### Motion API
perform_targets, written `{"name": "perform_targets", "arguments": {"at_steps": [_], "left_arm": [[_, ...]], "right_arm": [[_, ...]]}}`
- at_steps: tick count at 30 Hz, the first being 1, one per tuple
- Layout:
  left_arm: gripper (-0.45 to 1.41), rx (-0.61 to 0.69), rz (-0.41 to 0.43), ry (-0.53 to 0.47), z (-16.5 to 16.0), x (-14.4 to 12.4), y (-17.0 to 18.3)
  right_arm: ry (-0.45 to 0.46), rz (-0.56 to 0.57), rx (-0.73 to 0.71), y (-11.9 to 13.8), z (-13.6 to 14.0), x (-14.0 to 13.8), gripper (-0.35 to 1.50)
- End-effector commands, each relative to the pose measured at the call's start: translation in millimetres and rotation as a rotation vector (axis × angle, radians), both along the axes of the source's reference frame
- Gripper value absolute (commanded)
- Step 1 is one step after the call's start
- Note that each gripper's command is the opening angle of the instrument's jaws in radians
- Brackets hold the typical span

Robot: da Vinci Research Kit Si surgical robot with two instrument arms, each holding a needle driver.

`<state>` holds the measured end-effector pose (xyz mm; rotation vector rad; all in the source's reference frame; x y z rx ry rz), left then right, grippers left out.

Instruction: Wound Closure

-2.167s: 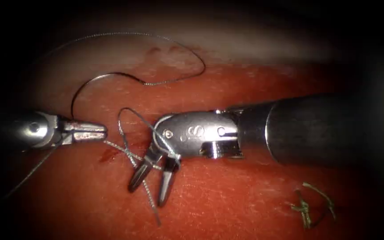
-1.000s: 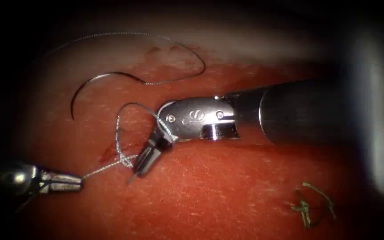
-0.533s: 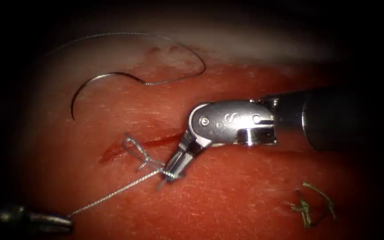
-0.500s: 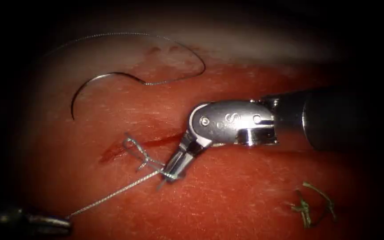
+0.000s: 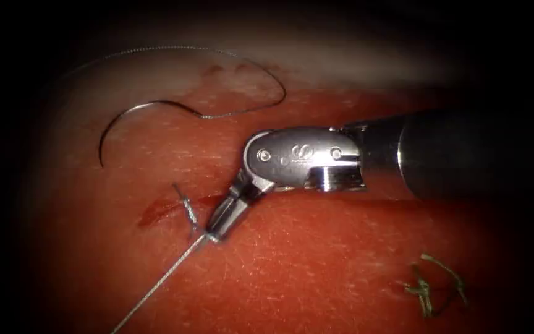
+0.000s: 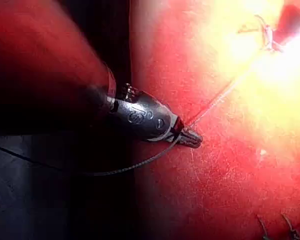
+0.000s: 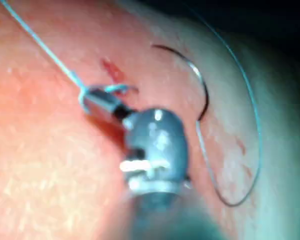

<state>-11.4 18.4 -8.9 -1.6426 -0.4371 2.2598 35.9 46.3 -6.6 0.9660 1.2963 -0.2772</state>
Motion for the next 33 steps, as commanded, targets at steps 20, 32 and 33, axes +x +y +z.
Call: {"name": "perform_targets", "arguments": {"at_steps": [20, 32, 33], "left_arm": [[-0.35, 0.088, 0.055, -0.004, -3.8, -3.0, -10.2], [-0.35, 0.095, 0.094, -0.055, -8.9, -7.1, -14.2], [-0.35, 0.097, 0.091, -0.052, -8.7, -7.0, -14.3]], "right_arm": [[-0.089, 0.093, -0.024, 5.9, 3.2, 4.5, -0.35], [-0.250, 0.236, -0.091, 7.8, 7.2, 3.3, -0.35], [-0.269, 0.247, -0.104, 7.6, 7.7, 3.2, -0.35]]}}
